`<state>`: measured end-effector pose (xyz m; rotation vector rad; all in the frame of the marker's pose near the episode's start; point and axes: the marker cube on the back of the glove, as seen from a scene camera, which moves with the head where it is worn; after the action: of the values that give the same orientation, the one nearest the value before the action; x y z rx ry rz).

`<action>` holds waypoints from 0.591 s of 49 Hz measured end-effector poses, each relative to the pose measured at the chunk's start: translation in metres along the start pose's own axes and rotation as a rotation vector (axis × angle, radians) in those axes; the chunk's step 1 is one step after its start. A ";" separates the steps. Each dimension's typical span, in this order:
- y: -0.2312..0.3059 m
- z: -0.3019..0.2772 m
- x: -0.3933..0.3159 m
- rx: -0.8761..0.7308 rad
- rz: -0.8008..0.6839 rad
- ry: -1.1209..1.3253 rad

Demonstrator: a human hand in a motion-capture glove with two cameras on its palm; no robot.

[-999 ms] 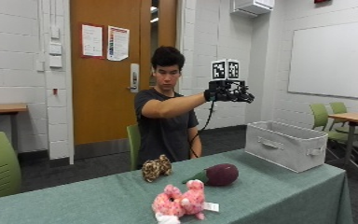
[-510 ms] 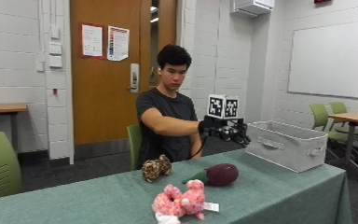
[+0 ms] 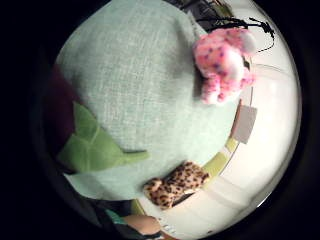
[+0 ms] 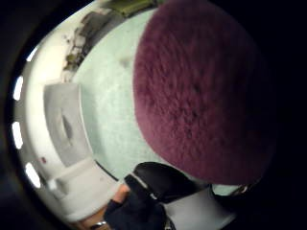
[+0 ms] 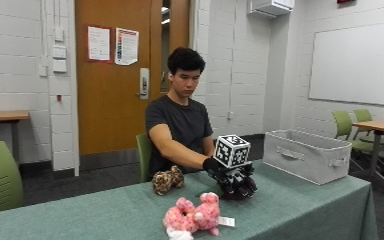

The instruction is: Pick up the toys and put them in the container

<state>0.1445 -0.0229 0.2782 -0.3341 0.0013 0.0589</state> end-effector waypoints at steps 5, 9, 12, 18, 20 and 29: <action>-0.003 0.009 0.002 0.012 0.001 -0.032; -0.006 0.013 0.003 0.026 0.001 -0.052; -0.007 0.014 0.004 0.027 0.001 -0.061; -0.005 0.014 0.003 0.000 0.004 -0.102; -0.004 0.014 0.004 0.000 0.005 -0.116; 0.003 0.010 0.003 0.100 -0.033 -0.119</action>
<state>0.1475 -0.0171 0.2866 -0.2304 -0.1192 0.0459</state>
